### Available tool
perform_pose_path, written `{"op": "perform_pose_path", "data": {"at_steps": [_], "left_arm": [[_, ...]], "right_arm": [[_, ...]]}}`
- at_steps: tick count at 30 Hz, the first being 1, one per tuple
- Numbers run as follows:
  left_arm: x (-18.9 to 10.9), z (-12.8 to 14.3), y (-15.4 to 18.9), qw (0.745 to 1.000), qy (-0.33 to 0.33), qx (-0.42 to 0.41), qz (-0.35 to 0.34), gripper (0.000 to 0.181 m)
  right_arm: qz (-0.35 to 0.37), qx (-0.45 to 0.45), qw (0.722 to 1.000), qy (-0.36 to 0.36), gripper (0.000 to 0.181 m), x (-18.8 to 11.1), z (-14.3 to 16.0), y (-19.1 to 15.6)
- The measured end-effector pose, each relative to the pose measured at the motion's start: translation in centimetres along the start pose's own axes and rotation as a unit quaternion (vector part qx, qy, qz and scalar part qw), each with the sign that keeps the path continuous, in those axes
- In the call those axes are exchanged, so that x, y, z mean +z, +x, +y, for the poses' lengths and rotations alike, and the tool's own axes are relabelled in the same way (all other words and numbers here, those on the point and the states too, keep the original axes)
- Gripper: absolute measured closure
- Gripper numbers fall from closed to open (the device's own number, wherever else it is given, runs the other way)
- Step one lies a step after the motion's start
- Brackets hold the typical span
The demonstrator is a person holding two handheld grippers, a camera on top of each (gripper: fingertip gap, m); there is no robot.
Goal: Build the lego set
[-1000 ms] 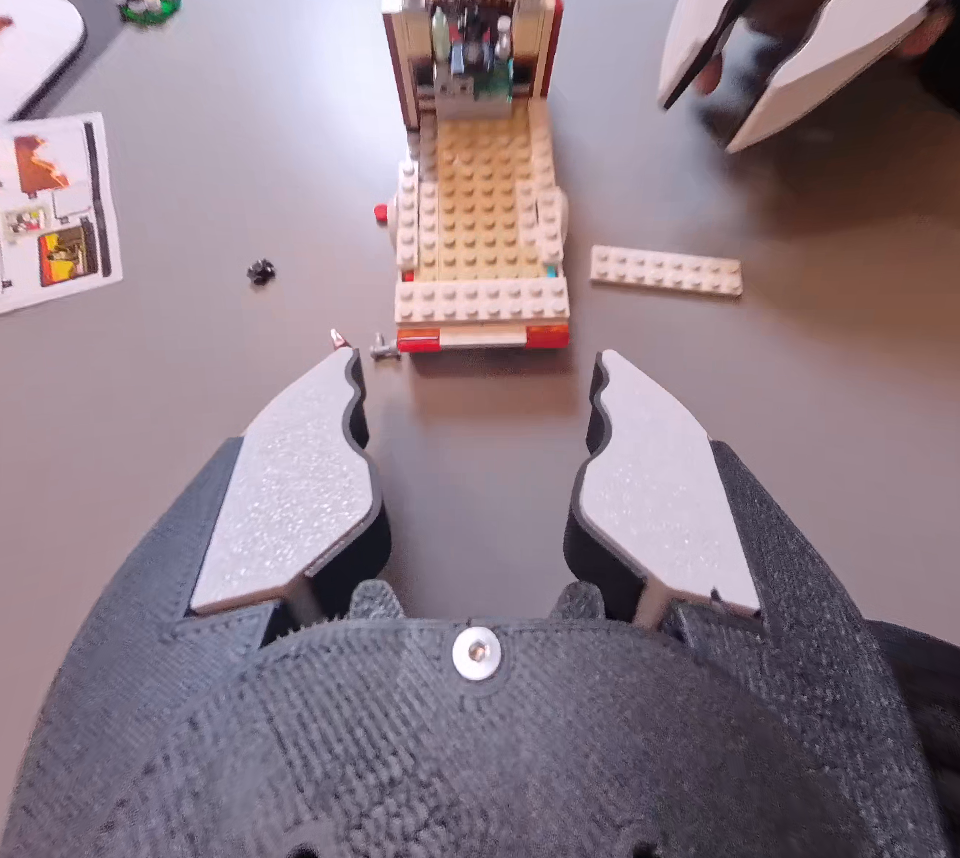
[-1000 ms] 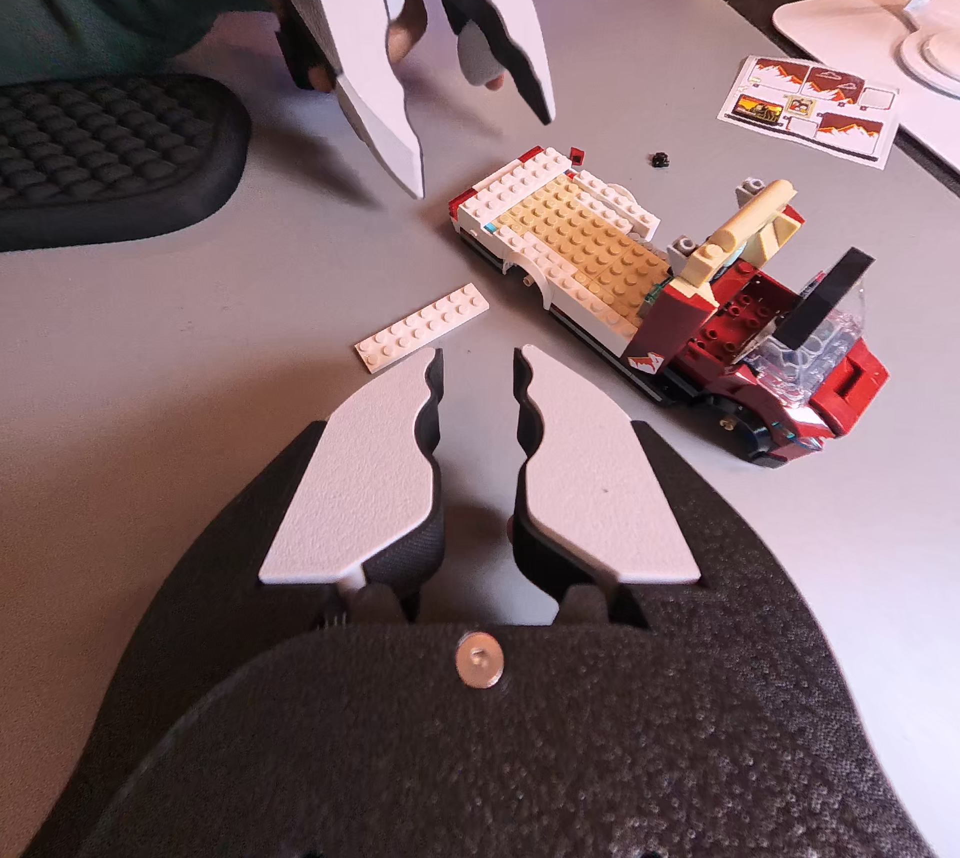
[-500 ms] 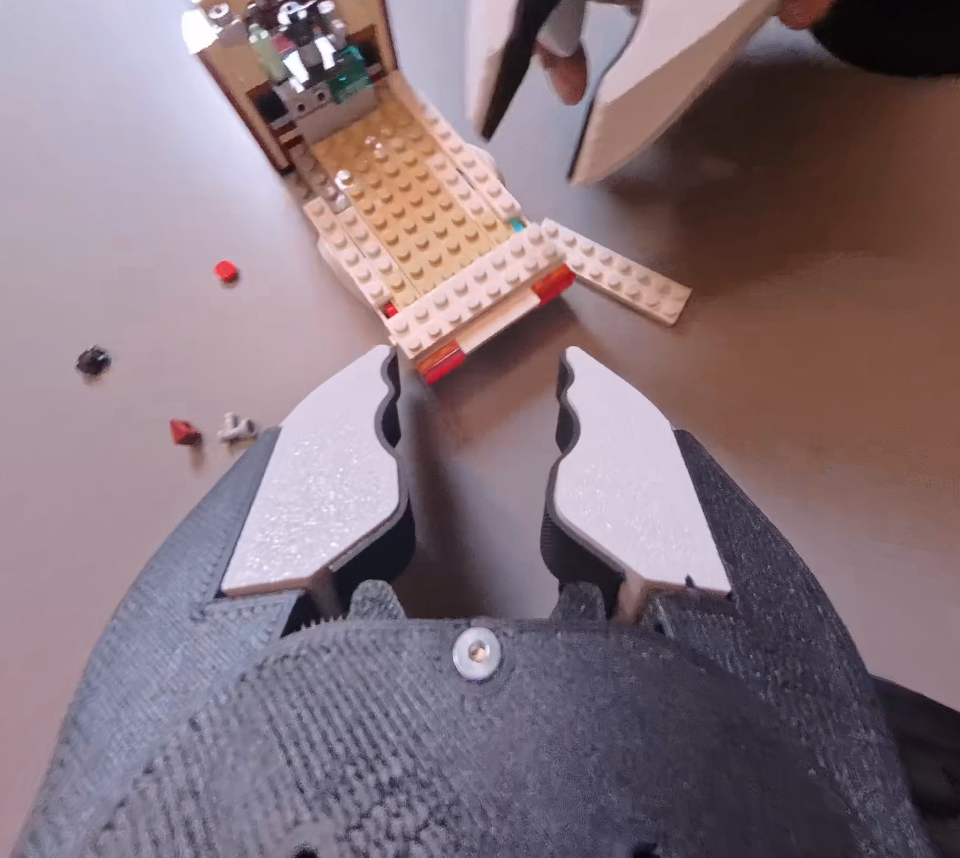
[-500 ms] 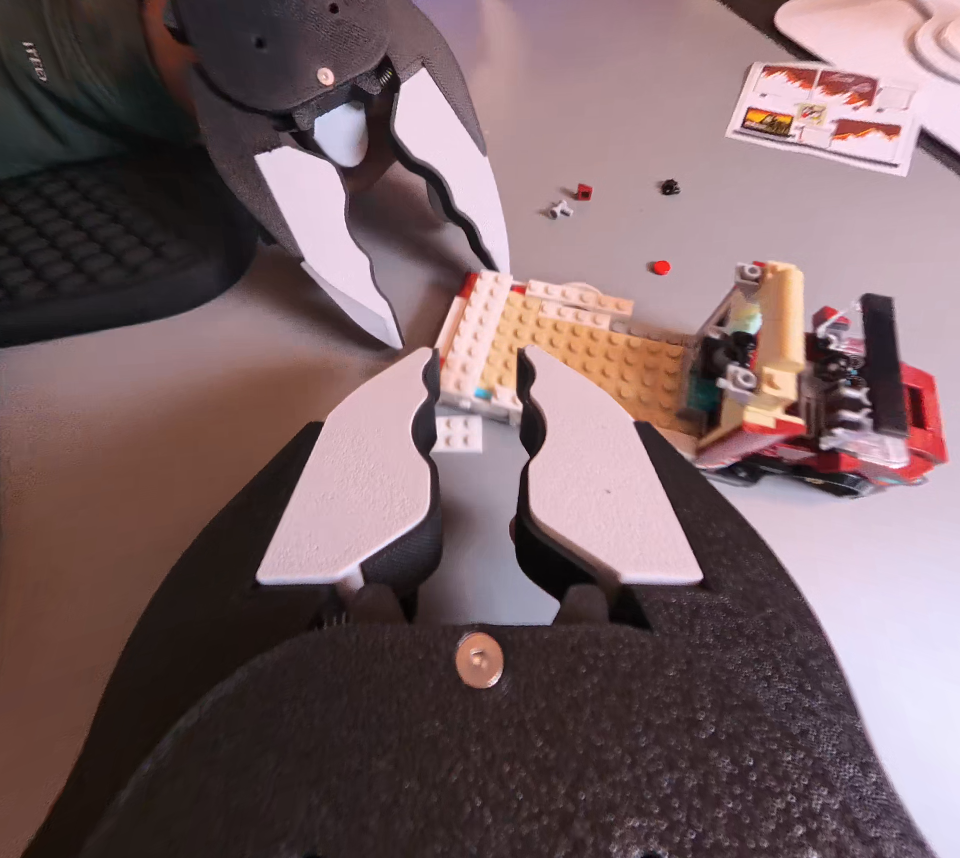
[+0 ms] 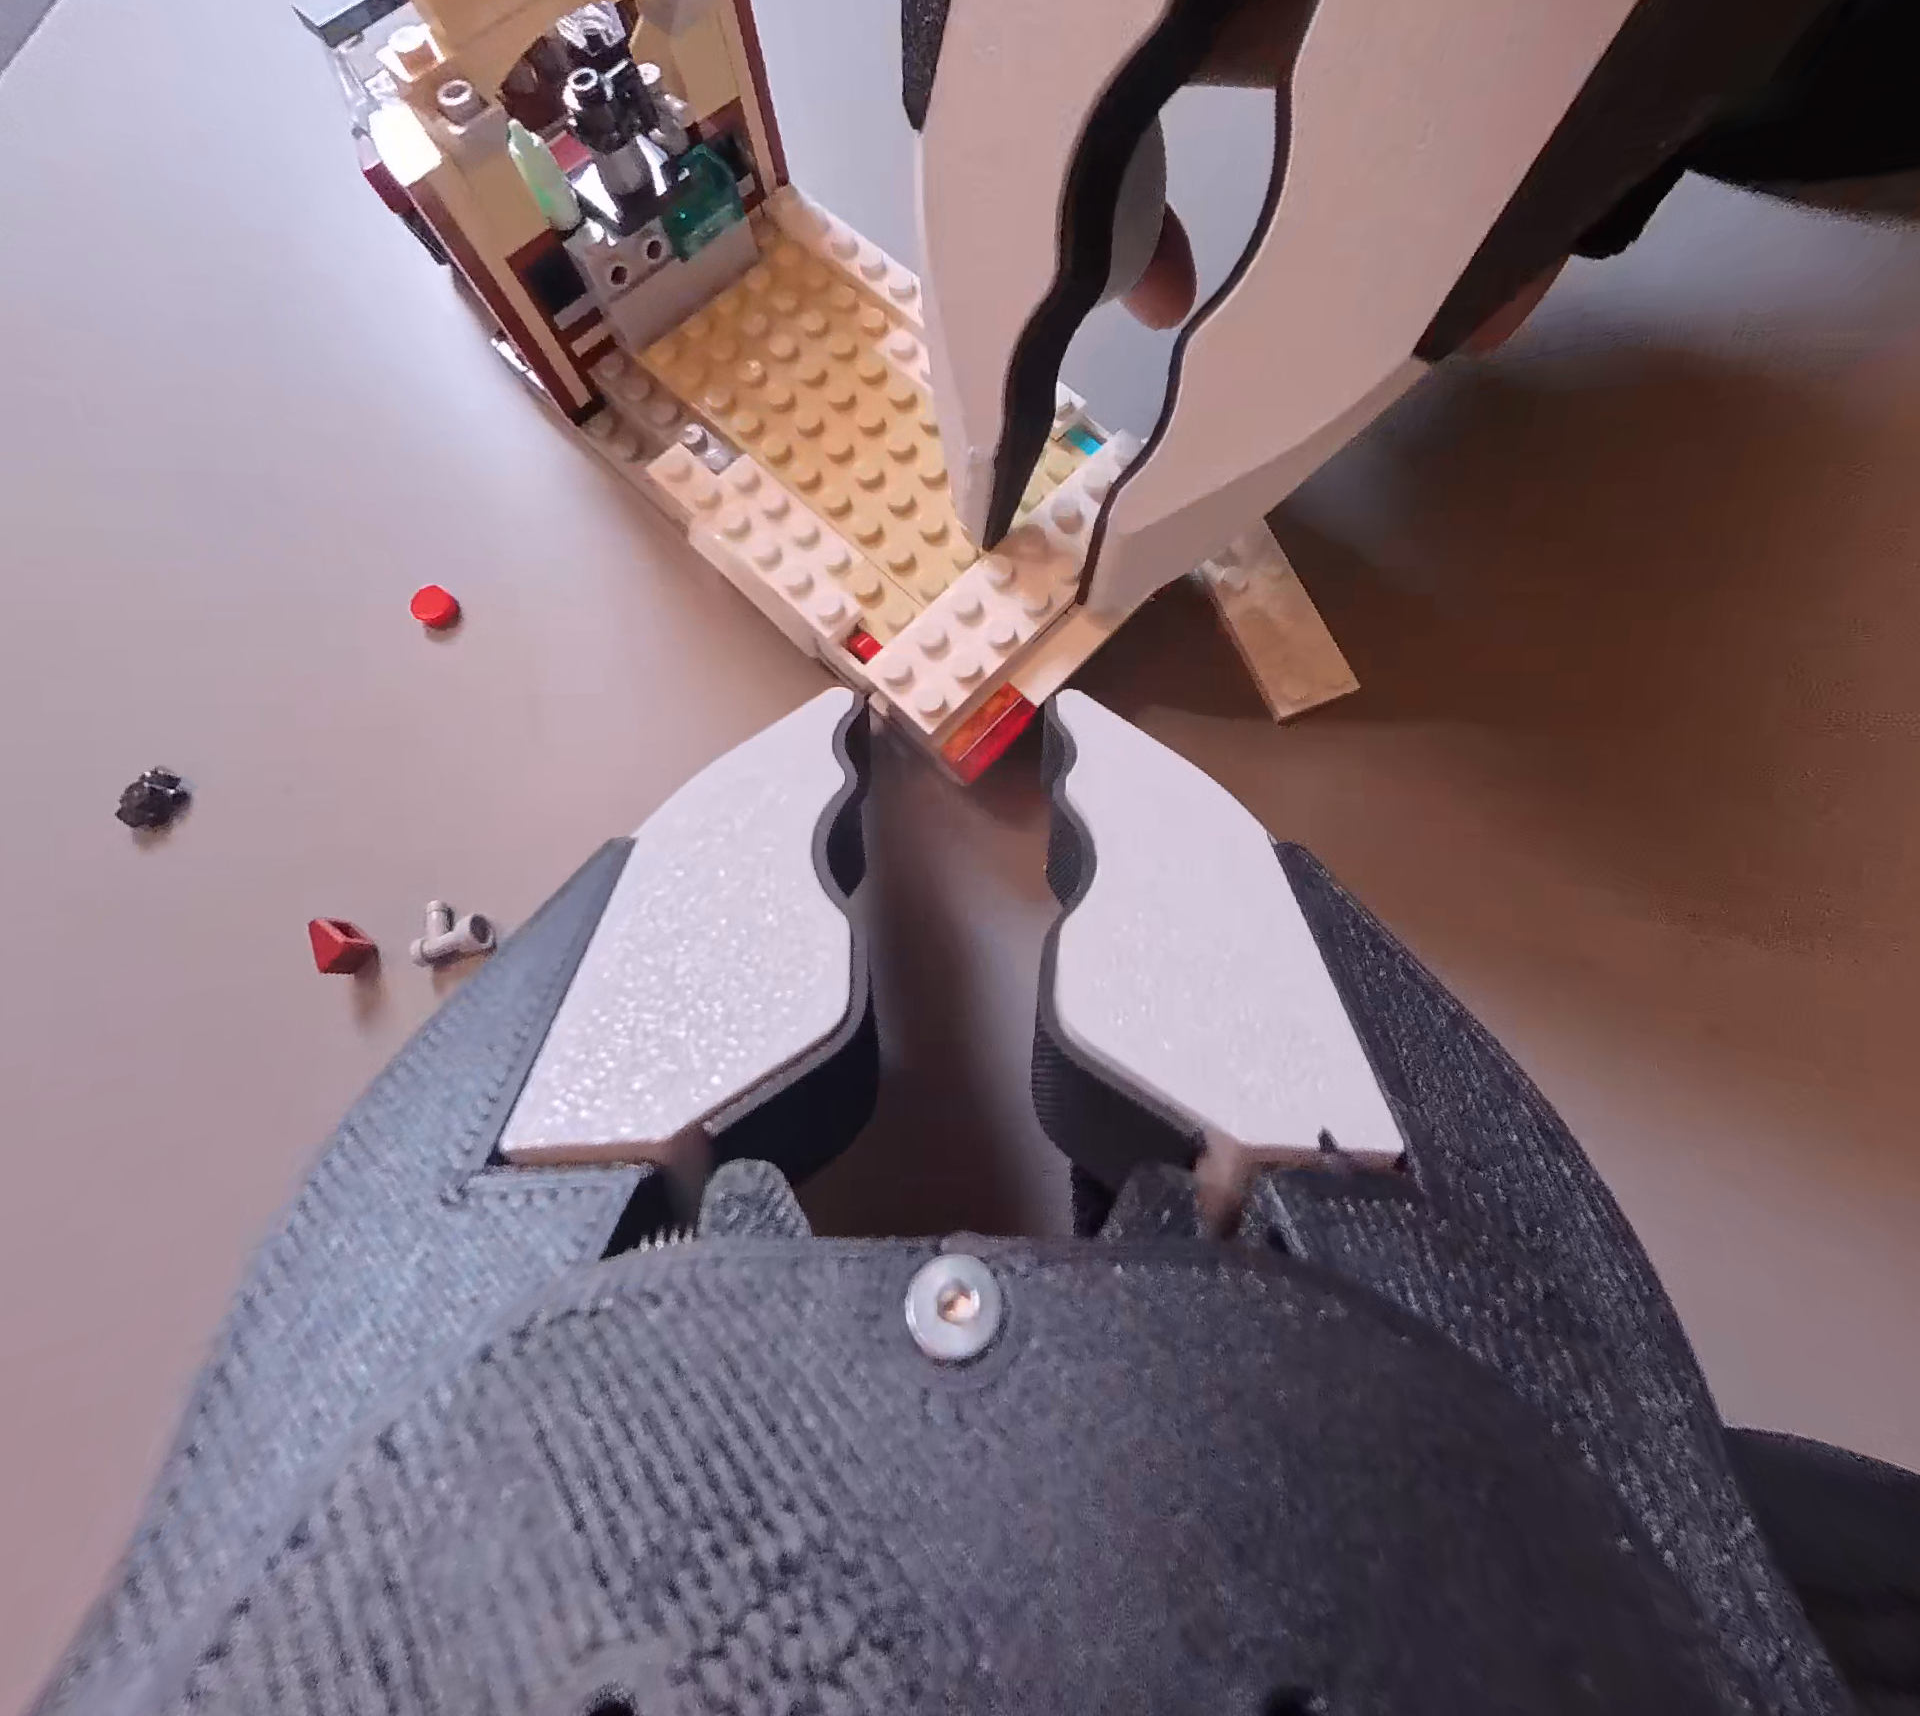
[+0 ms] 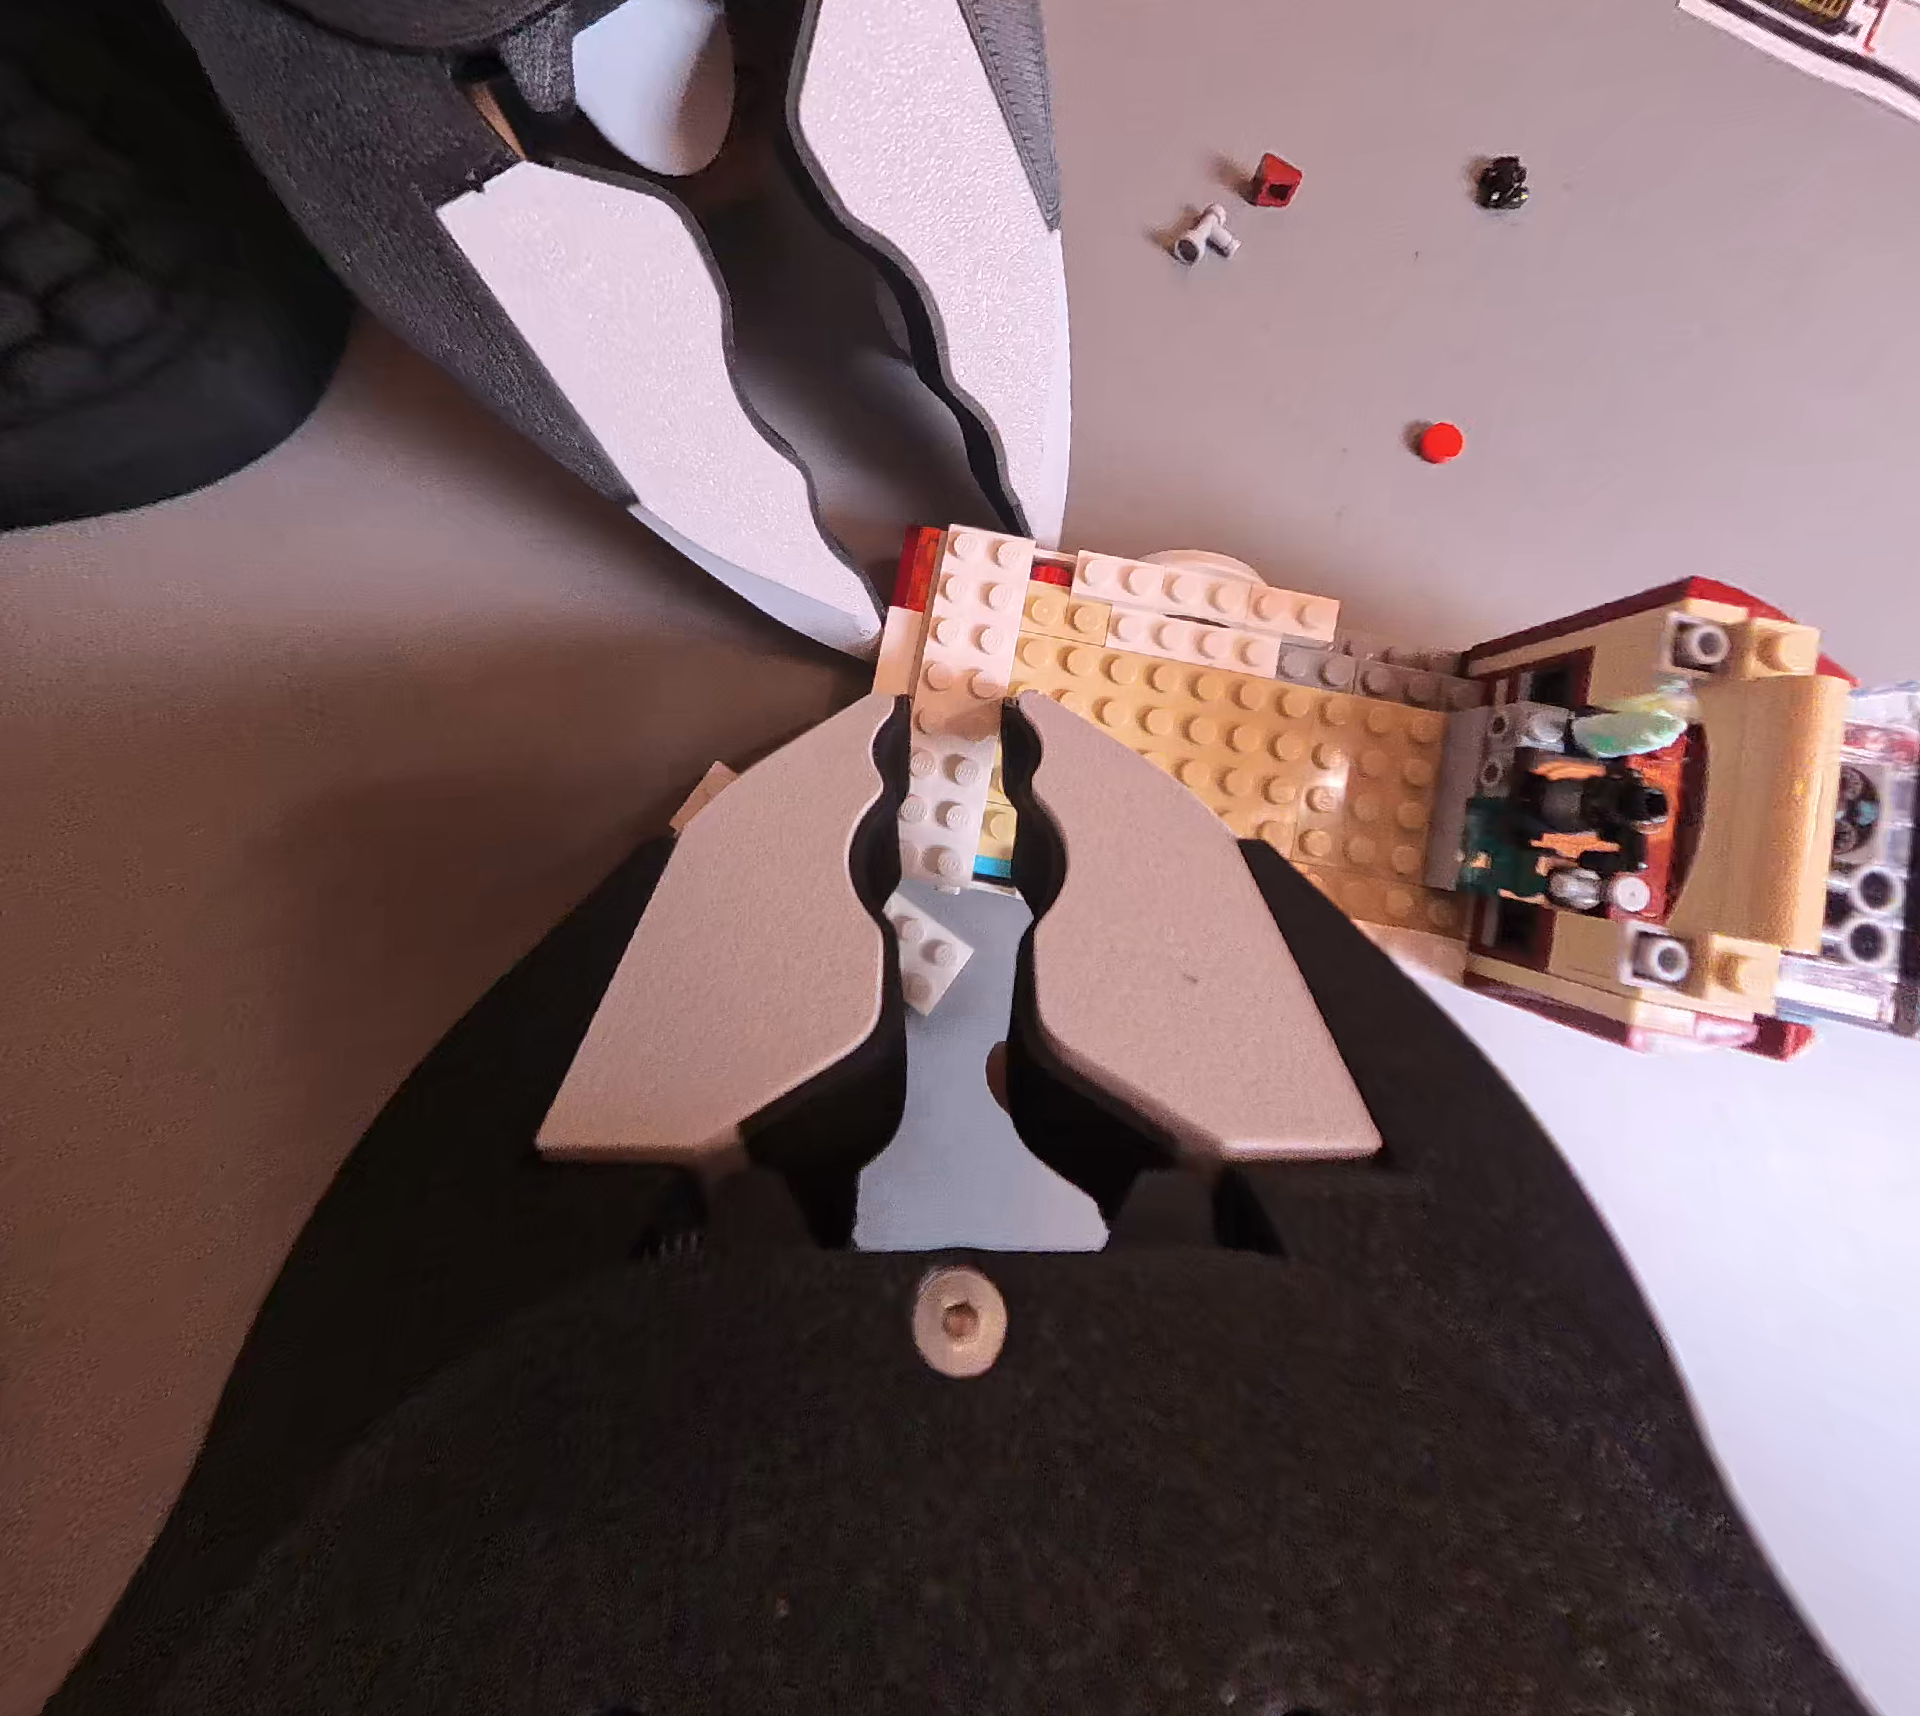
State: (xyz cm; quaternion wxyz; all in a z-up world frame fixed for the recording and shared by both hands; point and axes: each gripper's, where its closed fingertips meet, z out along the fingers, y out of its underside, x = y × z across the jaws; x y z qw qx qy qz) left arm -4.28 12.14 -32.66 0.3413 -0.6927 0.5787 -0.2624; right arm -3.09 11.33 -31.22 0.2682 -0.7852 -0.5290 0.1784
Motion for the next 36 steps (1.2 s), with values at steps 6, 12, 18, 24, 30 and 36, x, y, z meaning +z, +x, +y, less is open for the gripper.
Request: {"op": "perform_pose_path", "data": {"at_steps": [6,12,18,24,30,36], "left_arm": [[0.0,0.0,0.1,1.0,-0.001,-0.008,-0.009,0.15],[0.1,-0.1,0.2,0.999,-0.003,-0.02,-0.025,0.15],[0.6,-0.5,0.0,0.999,-0.001,-0.018,-0.04,0.165],[0.1,-0.1,-0.4,0.999,0.001,-0.03,-0.029,0.151],[0.4,-0.9,-0.2,1.0,0.011,-0.012,-0.016,0.148],[0.0,-0.9,-0.5,1.0,0.016,-0.007,-0.02,0.145]], "right_arm": [[0.005,0.007,1.0,0.014,0.165,0.0,0.0,-0.1],[0.026,0.001,0.997,0.069,0.166,-0.1,-0.1,-0.1],[0.076,-0.103,0.983,0.128,0.181,-0.8,-2.3,-1.4],[0.055,-0.022,0.988,0.141,0.172,-3.2,-1.6,1.6],[0.042,-0.071,0.996,0.03,0.144,-1.4,1.0,1.9],[0.053,-0.155,0.985,-0.049,0.156,-0.6,1.3,2.5]]}}
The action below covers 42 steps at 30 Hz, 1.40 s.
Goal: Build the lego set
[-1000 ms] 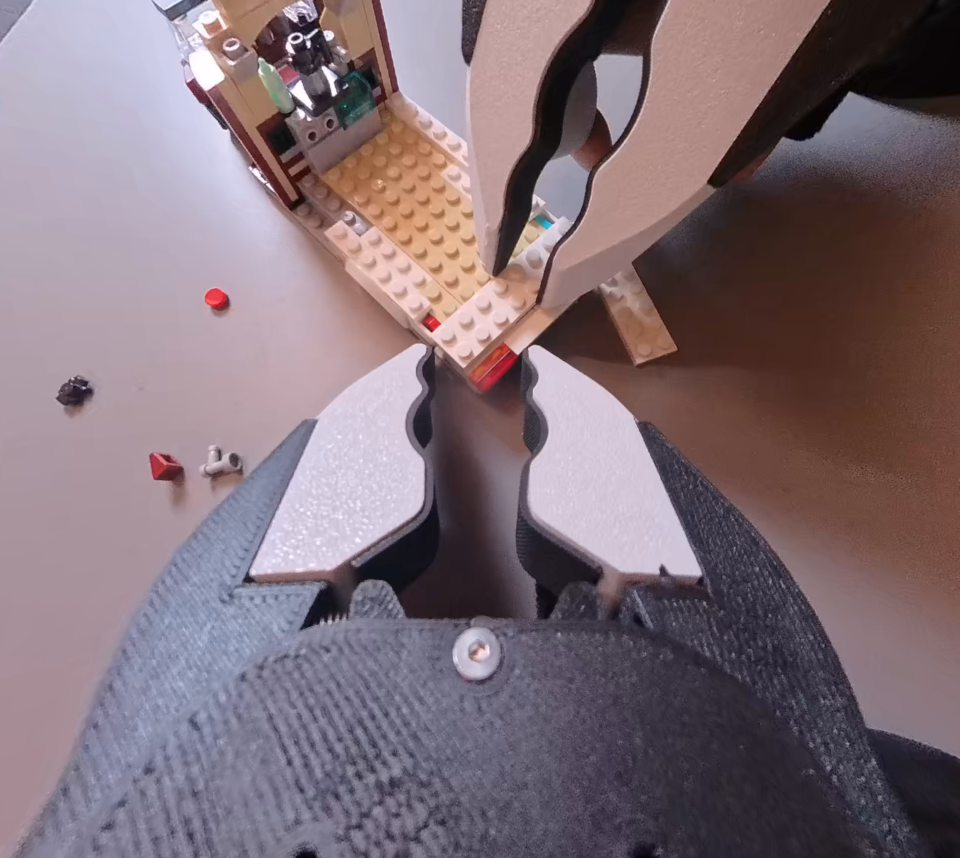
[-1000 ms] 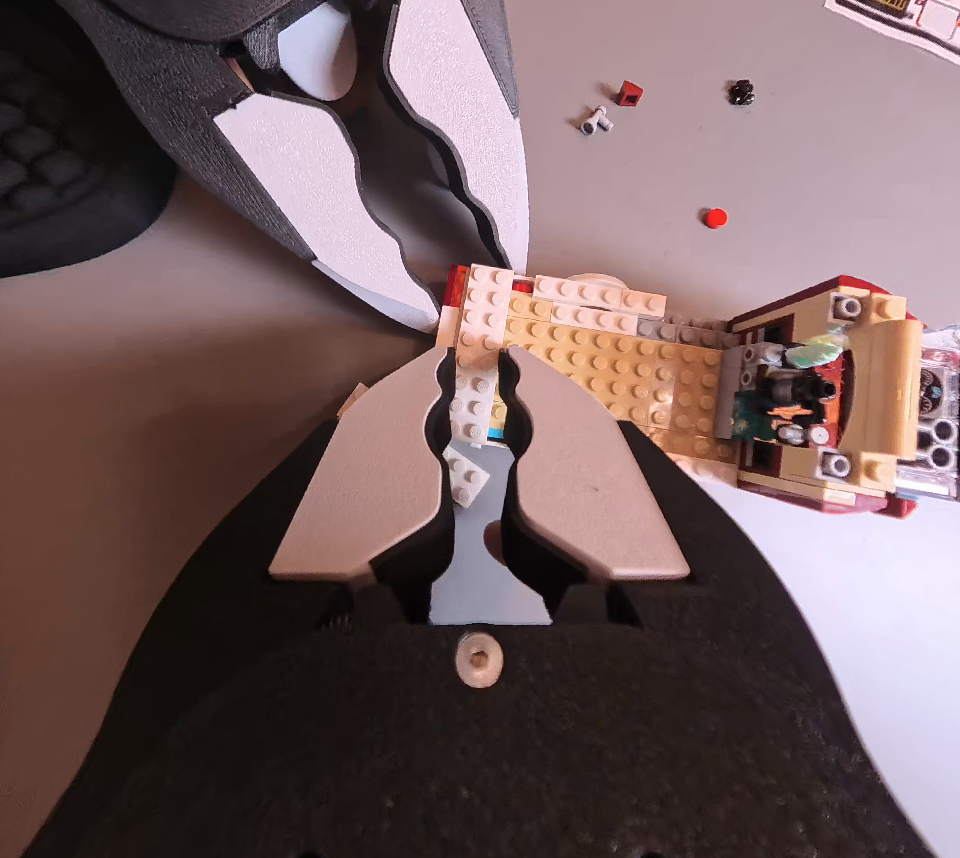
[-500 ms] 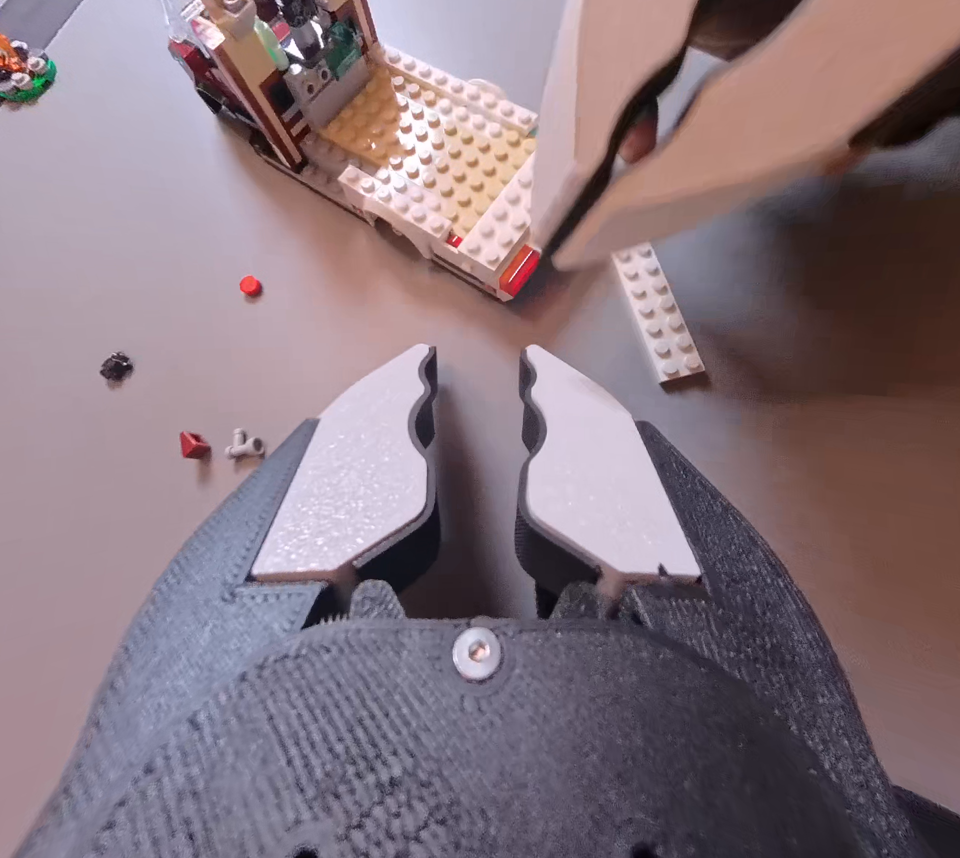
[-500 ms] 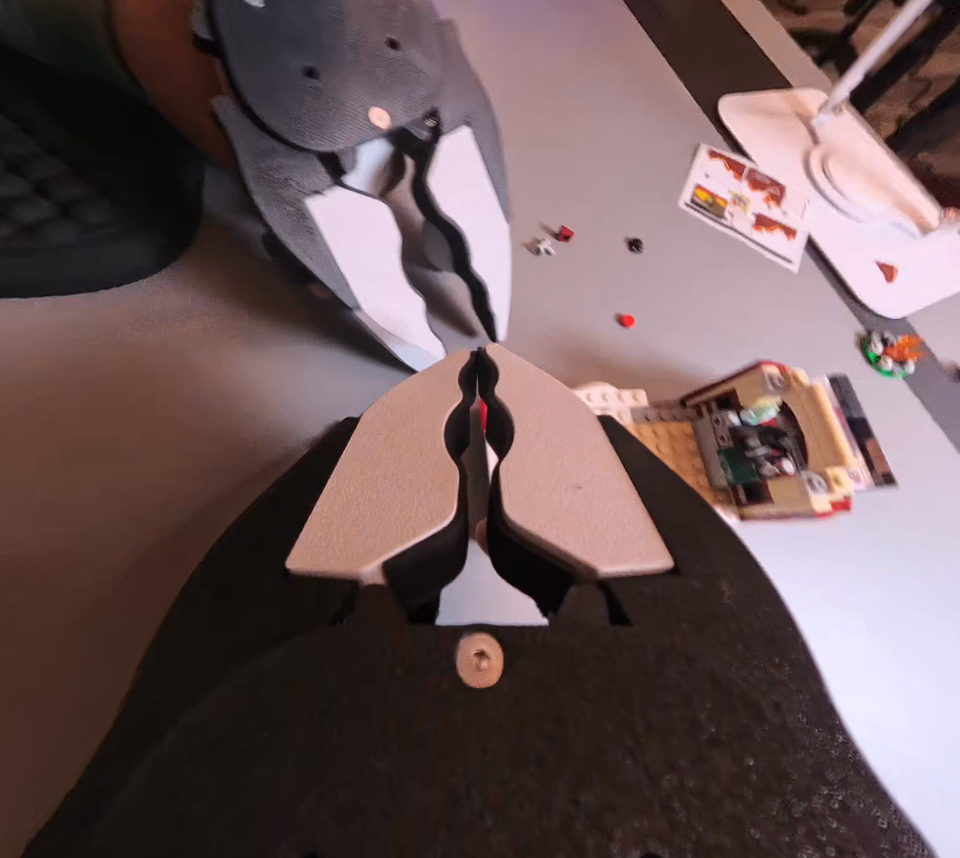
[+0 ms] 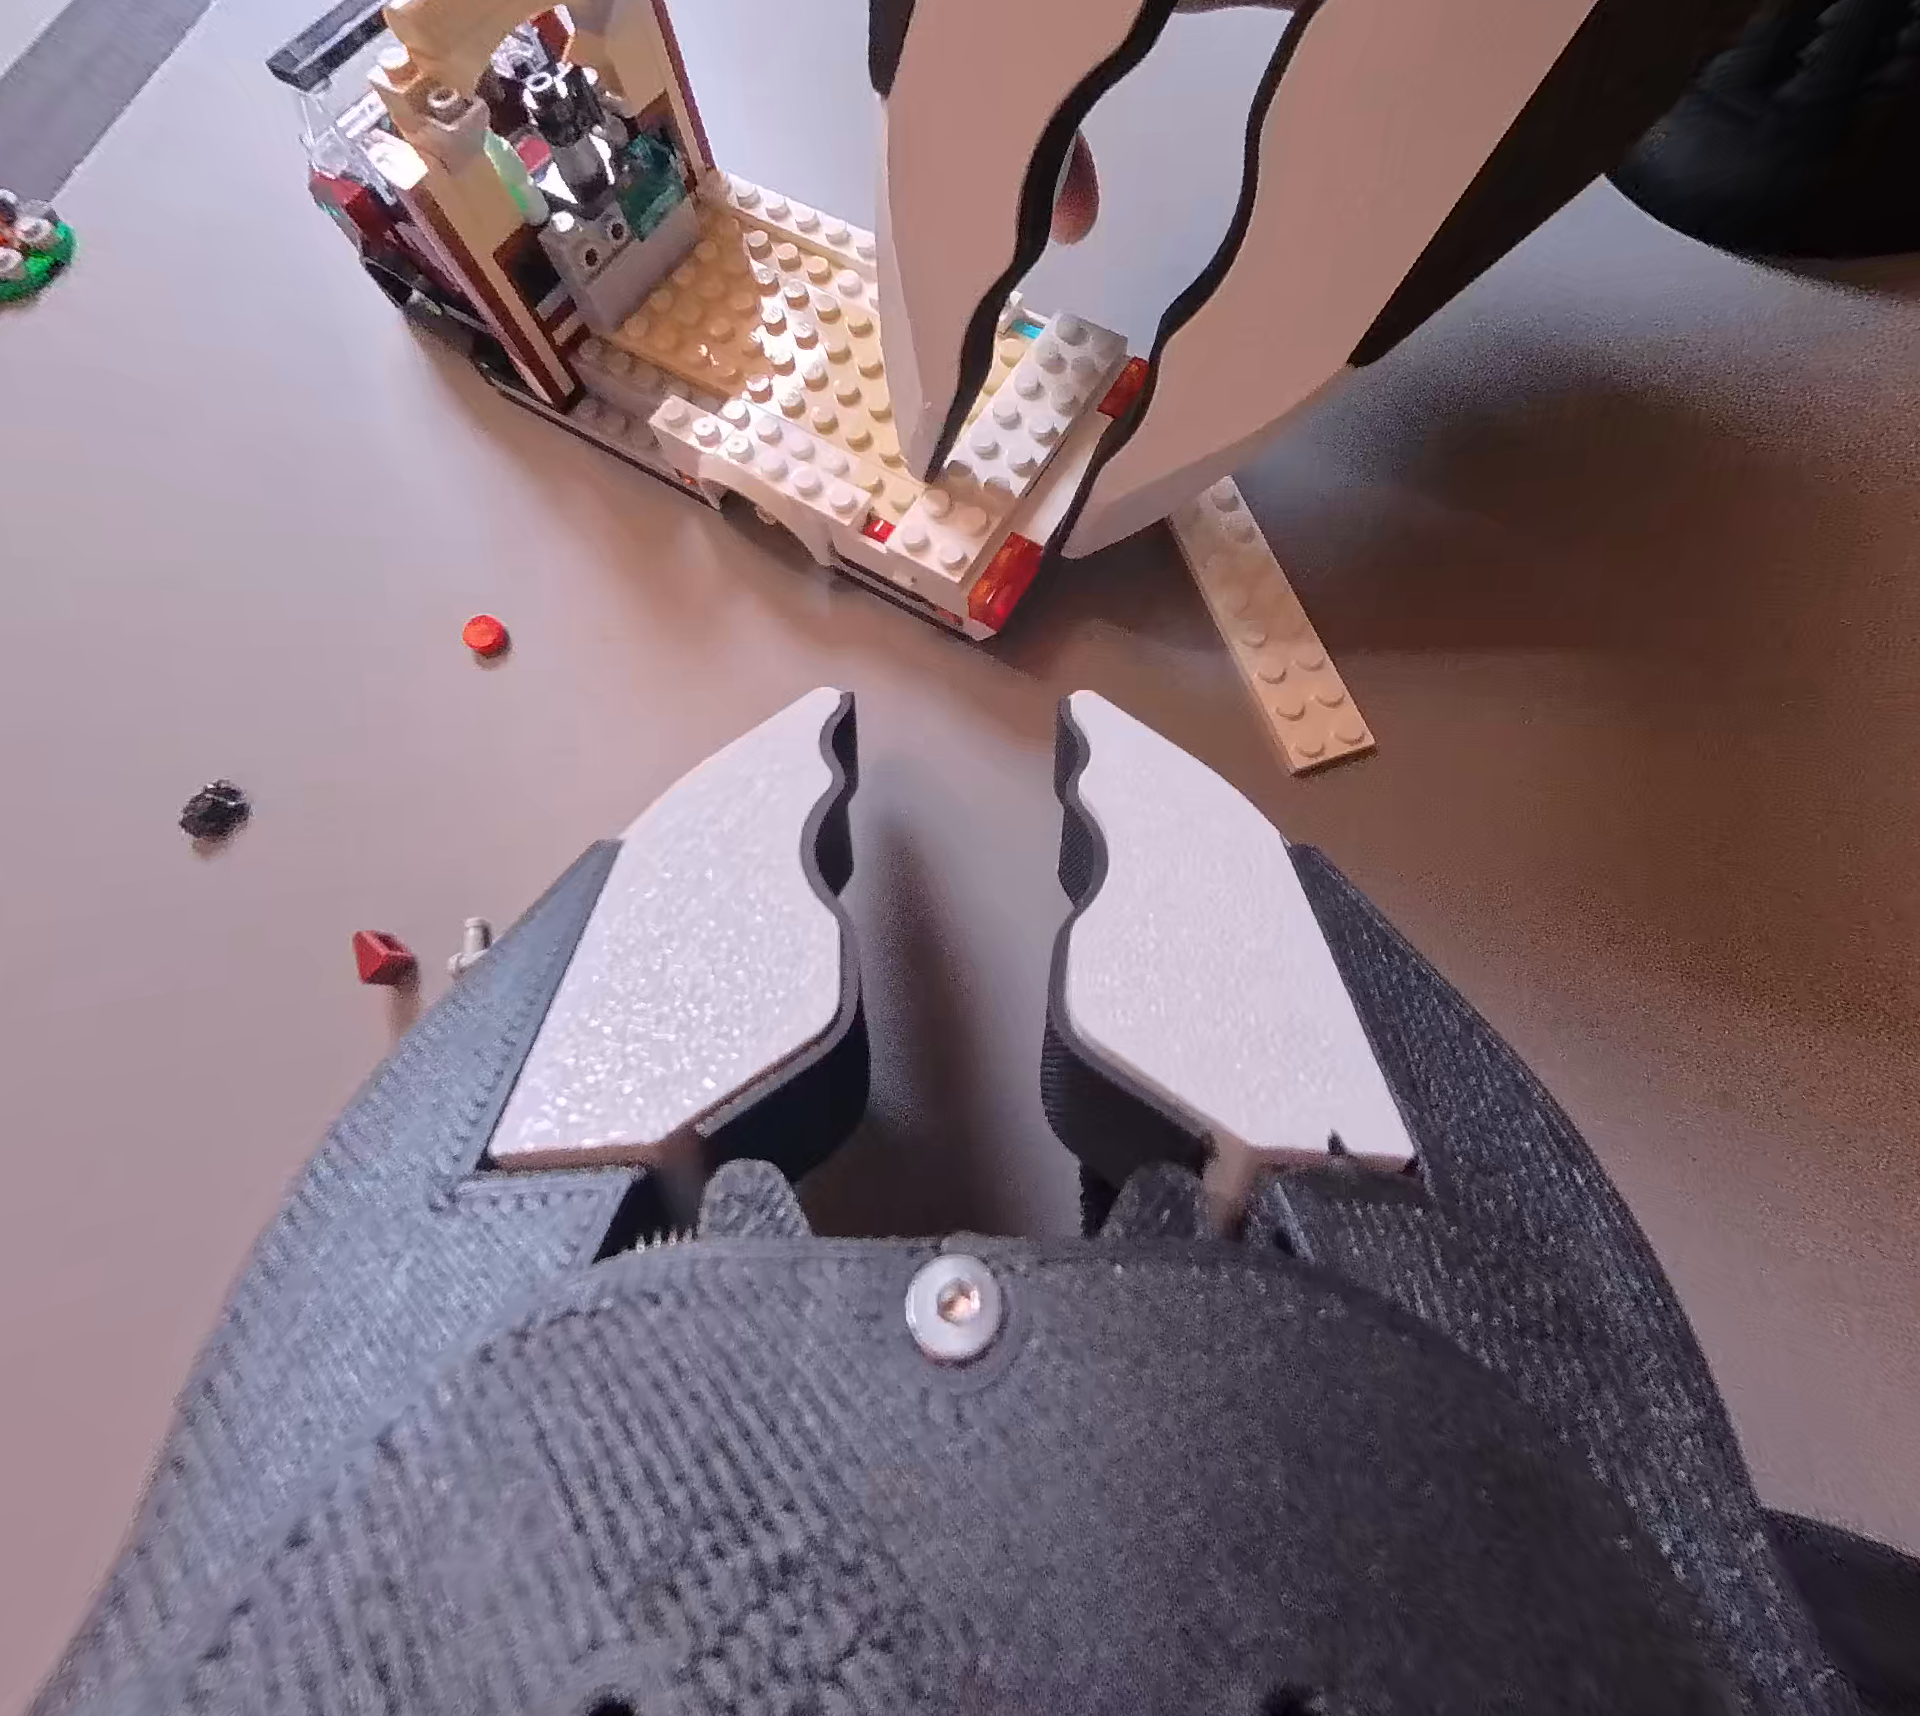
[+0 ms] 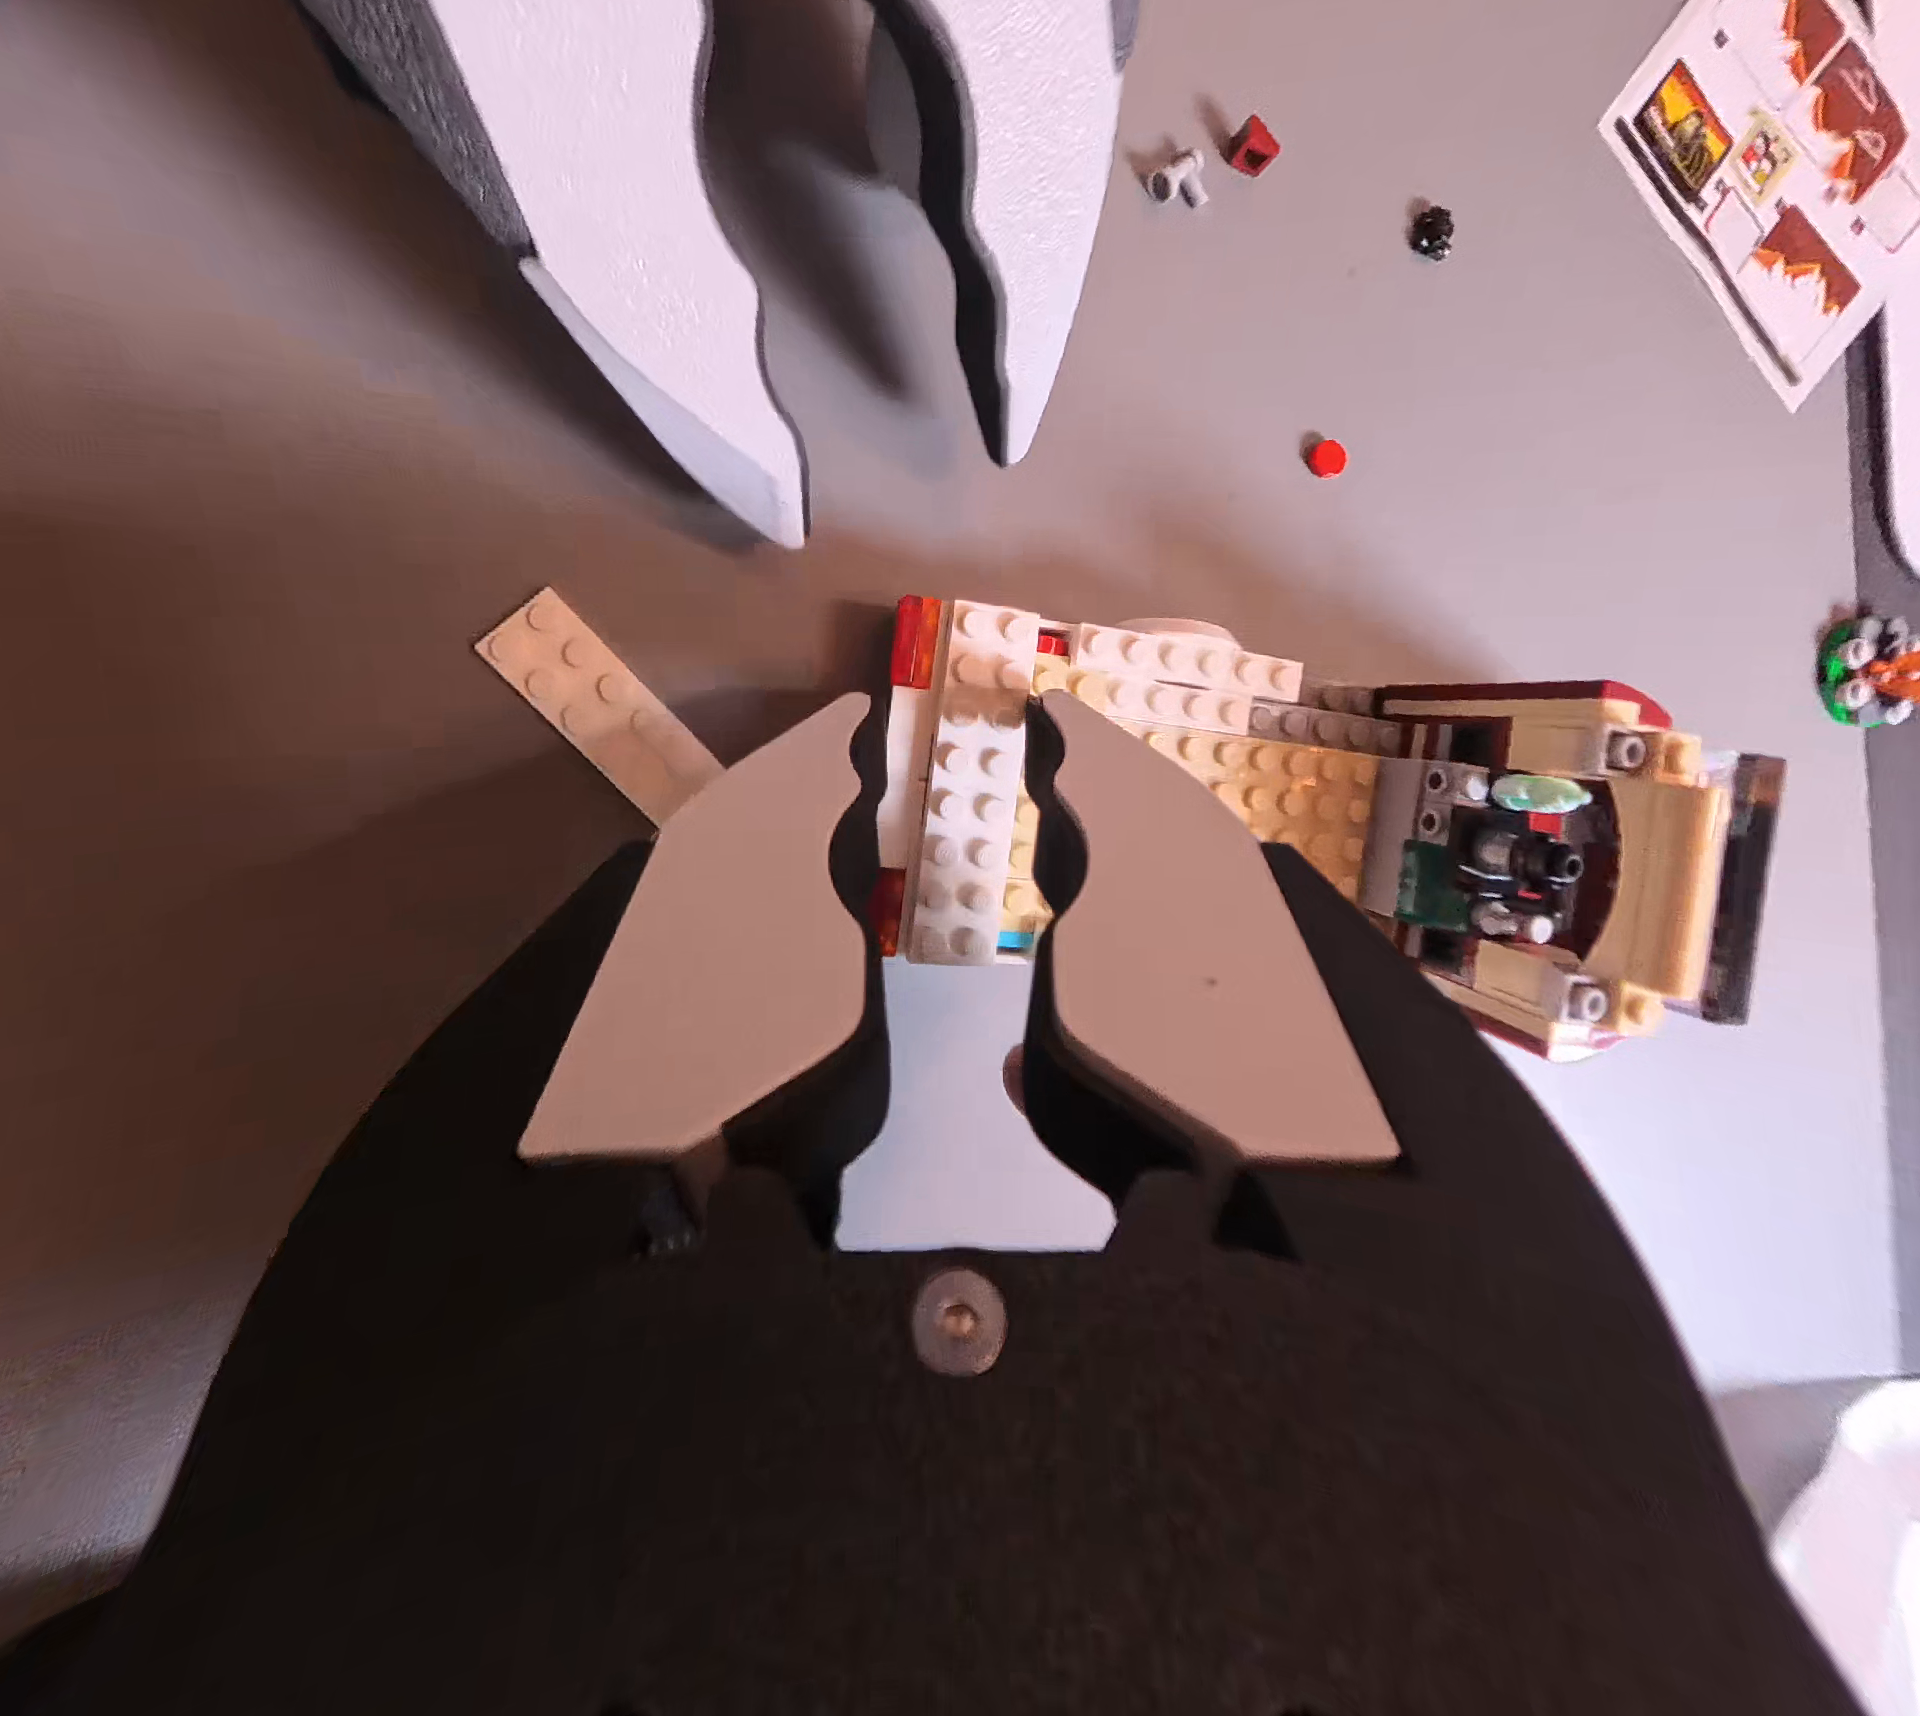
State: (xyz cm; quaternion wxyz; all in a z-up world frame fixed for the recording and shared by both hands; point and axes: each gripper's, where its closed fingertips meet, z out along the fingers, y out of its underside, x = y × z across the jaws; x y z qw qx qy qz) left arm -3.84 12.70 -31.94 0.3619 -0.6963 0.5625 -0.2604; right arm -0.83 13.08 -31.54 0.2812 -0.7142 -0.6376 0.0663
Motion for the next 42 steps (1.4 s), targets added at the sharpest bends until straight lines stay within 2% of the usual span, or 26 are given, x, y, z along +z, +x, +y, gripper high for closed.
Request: {"op": "perform_pose_path", "data": {"at_steps": [4,7,9,12,14,18,22,23,28,33,36,42], "left_arm": [[-0.5,0.1,-0.2,0.999,0.013,0.033,-0.011,0.14],[-0.3,-0.5,0.8,0.997,0.029,0.072,0.002,0.126],[-0.1,-1.6,1.6,0.991,0.049,0.124,0.001,0.117],[0.5,-3.0,1.4,0.97,0.062,0.231,-0.046,0.109],[0.8,-4.3,1.4,0.956,0.082,0.275,-0.063,0.11],[0.7,-7.7,2.4,0.942,0.143,0.299,-0.047,0.119],[0.7,-9.5,4.3,0.913,0.17,0.37,-0.026,0.14],[0.9,-9.5,4.8,0.906,0.168,0.388,-0.021,0.148],[1.1,-9.6,6.1,0.897,0.161,0.412,-0.016,0.15],[1.3,-9.6,6.5,0.904,0.134,0.406,-0.005,0.15],[1.2,-9.7,6.4,0.909,0.126,0.398,-0.007,0.151],[1.2,-9.1,6.7,0.91,0.106,0.4,-0.005,0.151]], "right_arm": [[-0.019,-0.031,0.999,0.033,0.157,-0.6,0.1,-1.3],[-0.048,-0.011,0.994,0.098,0.157,-2.1,-0.2,-2.6],[-0.075,0.022,0.986,0.146,0.157,-3.5,-0.8,-3.0],[-0.117,0.061,0.969,0.207,0.157,-5.7,-1.6,-2.9],[-0.155,0.089,0.952,0.249,0.157,-7.2,-2.1,-2.9],[-0.219,0.123,0.919,0.303,0.157,-9.2,-2.5,-3.1],[-0.263,0.145,0.891,0.341,0.157,-10.7,-2.4,-3.3],[-0.266,0.145,0.89,0.342,0.157,-10.9,-2.2,-3.3],[-0.258,0.103,0.915,0.293,0.156,-11.5,-1.6,-4.5],[-0.248,0.066,0.93,0.262,0.161,-13.5,-3.5,-3.9],[-0.219,0.028,0.957,0.189,0.161,-12.4,-3.1,-3.8],[-0.182,-0.001,0.977,0.116,0.16,-11.2,-2.8,-4.3]]}}
